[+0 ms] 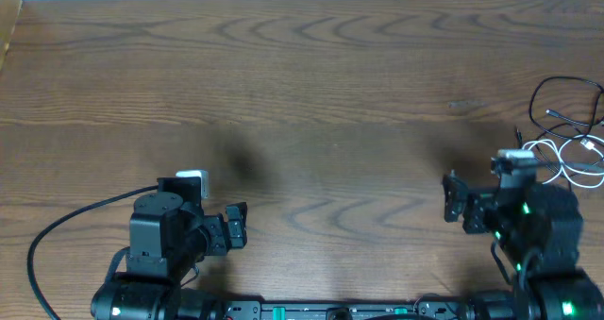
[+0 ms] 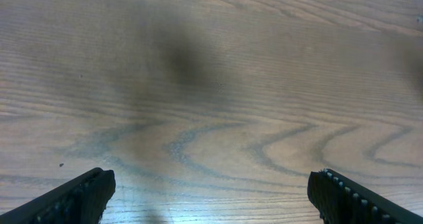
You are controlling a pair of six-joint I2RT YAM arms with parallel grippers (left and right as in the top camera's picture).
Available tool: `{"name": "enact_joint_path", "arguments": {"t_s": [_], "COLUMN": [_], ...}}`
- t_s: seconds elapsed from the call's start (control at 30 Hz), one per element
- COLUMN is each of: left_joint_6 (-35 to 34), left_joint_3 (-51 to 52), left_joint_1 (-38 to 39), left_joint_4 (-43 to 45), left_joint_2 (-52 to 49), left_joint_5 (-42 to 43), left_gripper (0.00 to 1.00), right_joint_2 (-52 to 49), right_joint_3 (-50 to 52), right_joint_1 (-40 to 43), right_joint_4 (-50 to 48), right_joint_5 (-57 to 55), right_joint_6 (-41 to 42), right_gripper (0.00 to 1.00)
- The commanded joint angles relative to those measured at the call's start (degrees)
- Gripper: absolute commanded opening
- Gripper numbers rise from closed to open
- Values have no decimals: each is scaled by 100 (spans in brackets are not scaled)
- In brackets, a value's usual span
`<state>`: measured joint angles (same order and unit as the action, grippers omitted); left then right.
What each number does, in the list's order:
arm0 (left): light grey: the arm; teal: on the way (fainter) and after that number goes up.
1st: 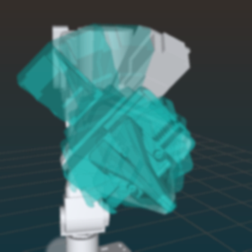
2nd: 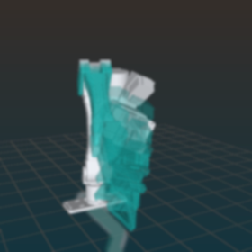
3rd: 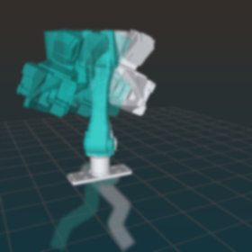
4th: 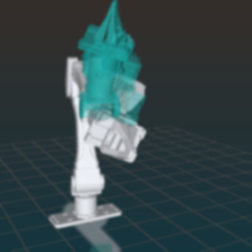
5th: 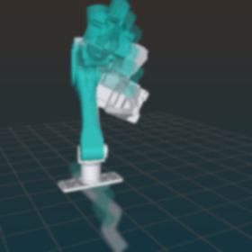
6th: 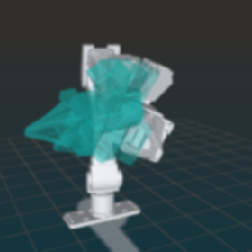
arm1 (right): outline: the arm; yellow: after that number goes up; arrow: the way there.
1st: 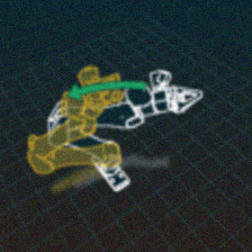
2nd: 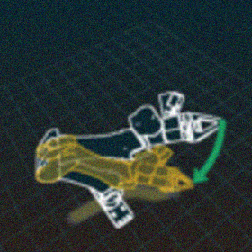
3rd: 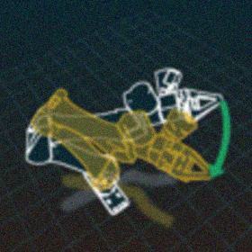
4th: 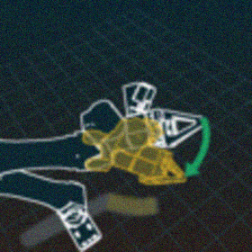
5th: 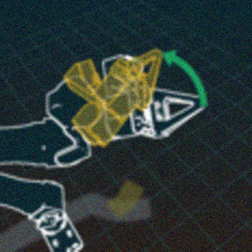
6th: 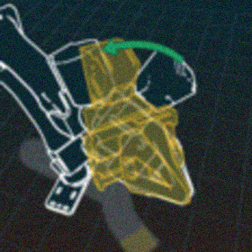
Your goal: Untangle cables
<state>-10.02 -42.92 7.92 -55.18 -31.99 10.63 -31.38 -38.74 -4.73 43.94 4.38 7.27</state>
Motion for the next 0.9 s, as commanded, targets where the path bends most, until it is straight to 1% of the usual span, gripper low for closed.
{"name": "enact_joint_path", "arguments": {"t_s": [0.0,0.07,0.2,0.3,0.33,0.4,0.53,0.7,0.8,0.83,0.87], "left_joint_6": [120,120,120,120,120,120,120,120,120,120,120], "left_joint_3": [17,17,17,17,17,17,17,17,17,17,17], "left_joint_1": [-24,-24,-24,-24,-24,-24,-24,-24,-24,-24,-24], "left_joint_4": [-2,-2,-2,-2,-2,-2,-2,-2,-2,-2,-2], "left_joint_2": [0,0,0,0,0,0,0,0,0,0,0], "left_joint_5": [33,33,33,33,33,33,33,33,33,33,33], "left_gripper": [98,98,98,98,98,98,98,98,98,98,98], "right_joint_2": [831,1327,2009,2345,2505,2686,3045,3110,3110,3110,3110], "right_joint_3": [321,616,1191,1593,1836,2111,2581,3104,3521,3600,3834], "right_joint_1": [-15,-20,-20,-26,-26,-26,-24,-31,-31,-31,-31], "right_joint_4": [-260,-590,-1263,-1781,-2135,-2542,-3130,-4199,-5316,-5510,-6052], "right_joint_5": [-146,-146,-146,-144,-146,-144,-149,-146,-240,-258,-299], "right_joint_6": [-468,-568,-568,-566,-564,-566,-566,-566,-566,-566,-566], "right_gripper": [99,99,99,99,99,99,99,99,99,99,99]}}
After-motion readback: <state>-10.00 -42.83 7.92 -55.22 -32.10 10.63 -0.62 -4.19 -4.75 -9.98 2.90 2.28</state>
